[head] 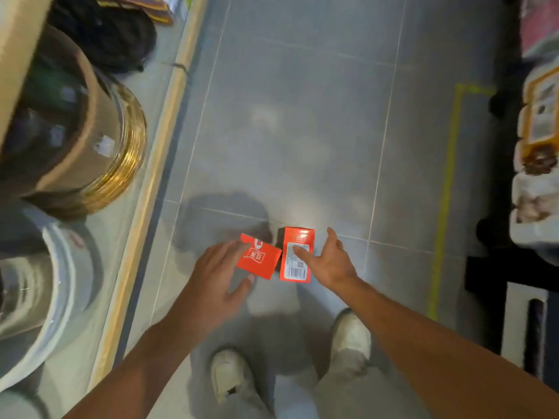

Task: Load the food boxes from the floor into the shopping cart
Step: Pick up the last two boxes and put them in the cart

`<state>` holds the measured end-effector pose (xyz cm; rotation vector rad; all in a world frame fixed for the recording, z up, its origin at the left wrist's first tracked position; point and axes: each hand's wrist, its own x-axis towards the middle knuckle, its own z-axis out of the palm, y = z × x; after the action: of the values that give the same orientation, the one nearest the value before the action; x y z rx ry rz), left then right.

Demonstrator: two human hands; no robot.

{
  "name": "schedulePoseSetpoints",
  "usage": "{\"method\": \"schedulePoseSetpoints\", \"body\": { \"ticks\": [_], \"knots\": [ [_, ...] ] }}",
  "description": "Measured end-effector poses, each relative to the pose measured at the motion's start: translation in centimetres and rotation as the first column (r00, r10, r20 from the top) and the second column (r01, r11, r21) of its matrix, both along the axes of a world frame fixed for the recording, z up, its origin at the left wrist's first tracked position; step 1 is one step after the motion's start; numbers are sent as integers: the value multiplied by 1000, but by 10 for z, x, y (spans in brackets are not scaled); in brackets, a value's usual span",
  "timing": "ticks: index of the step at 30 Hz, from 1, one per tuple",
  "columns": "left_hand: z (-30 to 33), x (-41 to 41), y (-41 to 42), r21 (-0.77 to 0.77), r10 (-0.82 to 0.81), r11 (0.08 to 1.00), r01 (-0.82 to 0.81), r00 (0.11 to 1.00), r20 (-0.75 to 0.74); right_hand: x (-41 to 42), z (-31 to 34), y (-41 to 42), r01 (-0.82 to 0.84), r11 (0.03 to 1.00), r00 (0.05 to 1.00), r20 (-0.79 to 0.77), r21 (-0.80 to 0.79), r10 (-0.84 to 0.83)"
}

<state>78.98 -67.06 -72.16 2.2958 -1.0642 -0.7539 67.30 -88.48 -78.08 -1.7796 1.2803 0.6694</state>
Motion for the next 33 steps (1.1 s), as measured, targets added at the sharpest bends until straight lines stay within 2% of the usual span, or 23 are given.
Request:
{"method": "schedulePoseSetpoints", "body": {
  "ticks": [6, 11, 15, 19, 25, 31, 33],
  "knots": [
    [-51, 2, 14, 83, 37, 996, -35, 999, -25, 31, -93, 17, 268, 963, 963, -34, 11, -267],
    [-73, 1, 15, 120, 99, 989, -89, 992, -78, 39, -125, 32, 336, 939, 940, -31, -78, -339],
    [-78, -8, 19, 161, 156, 978, -133, 978, -142, 24, -111, 25, 267, 957, 964, 43, -116, -264],
    [-68, -14, 14, 215, 234, 957, -197, 958, -165, 4, -59, 11, 159, 973, 972, 199, -167, -125],
    [-88, -6, 8, 422, -38, 907, 21, 999, 31, -16, 7, -24, 39, 983, 952, 307, -181, 18],
    [-127, 14, -28, 473, -306, 858, 201, 939, 156, -29, 8, -38, -14, 986, 921, 383, -165, 77],
    [-146, 12, -35, 517, -390, 816, 258, 906, 165, -35, -3, -37, -12, 986, 908, 411, -164, 80]
  ]
}}
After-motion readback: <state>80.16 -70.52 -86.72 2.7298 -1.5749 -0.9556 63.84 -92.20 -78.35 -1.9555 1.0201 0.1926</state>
